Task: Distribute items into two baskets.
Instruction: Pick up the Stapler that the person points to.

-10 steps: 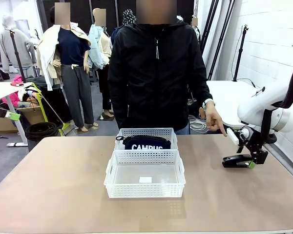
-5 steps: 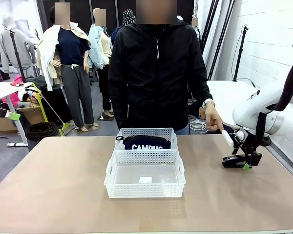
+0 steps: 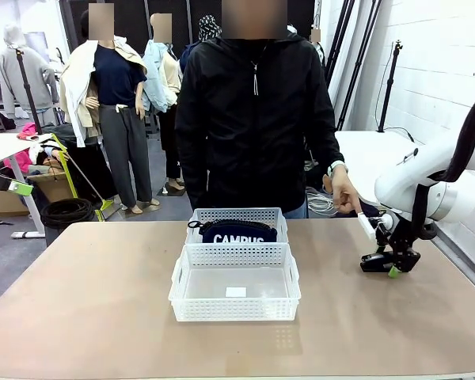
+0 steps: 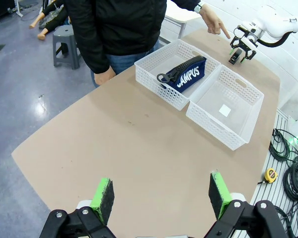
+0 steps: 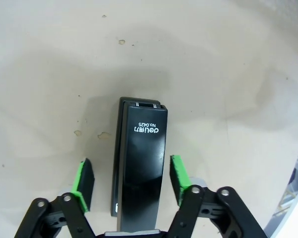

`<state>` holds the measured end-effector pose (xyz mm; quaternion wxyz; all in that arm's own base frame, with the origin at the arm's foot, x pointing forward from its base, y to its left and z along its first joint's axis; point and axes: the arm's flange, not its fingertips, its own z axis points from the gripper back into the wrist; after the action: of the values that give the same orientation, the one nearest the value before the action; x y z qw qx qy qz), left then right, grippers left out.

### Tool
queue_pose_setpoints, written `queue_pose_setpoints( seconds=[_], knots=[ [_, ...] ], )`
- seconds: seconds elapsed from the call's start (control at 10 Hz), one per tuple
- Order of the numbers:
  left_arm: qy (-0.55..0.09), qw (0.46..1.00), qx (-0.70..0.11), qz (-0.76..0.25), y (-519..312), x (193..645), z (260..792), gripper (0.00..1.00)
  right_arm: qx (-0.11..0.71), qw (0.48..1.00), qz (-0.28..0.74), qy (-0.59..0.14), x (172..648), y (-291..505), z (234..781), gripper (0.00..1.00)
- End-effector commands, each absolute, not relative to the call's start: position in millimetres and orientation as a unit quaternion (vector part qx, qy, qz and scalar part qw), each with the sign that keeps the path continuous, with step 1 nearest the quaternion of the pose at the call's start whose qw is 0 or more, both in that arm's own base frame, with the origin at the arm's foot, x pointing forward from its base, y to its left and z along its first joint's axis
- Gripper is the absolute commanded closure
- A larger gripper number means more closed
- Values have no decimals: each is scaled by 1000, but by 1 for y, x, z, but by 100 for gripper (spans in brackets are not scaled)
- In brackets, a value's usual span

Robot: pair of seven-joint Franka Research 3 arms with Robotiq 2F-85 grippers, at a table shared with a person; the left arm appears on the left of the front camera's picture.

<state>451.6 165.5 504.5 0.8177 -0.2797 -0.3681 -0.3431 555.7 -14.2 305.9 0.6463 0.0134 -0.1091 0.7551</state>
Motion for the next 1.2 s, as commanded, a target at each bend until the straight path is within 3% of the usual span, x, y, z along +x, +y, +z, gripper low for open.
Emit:
queue_pose_setpoints(
  seconds=[0.0,0.4,0.9,1.1],
  knots=[
    [-375,817,-280,-336,164,450,505,0,3,650,751,-118,556,-14,303,52],
    [-375,817,-280,-336,164,450,505,0,-3,653,750,-104,557,-14,306,92],
    [-375,817,-280,-336,164,450,505,0,-4,666,741,-88,559,-11,311,95],
    [-375,817,-280,-336,164,450,505,0,-27,675,734,-69,558,6,346,95]
  ],
)
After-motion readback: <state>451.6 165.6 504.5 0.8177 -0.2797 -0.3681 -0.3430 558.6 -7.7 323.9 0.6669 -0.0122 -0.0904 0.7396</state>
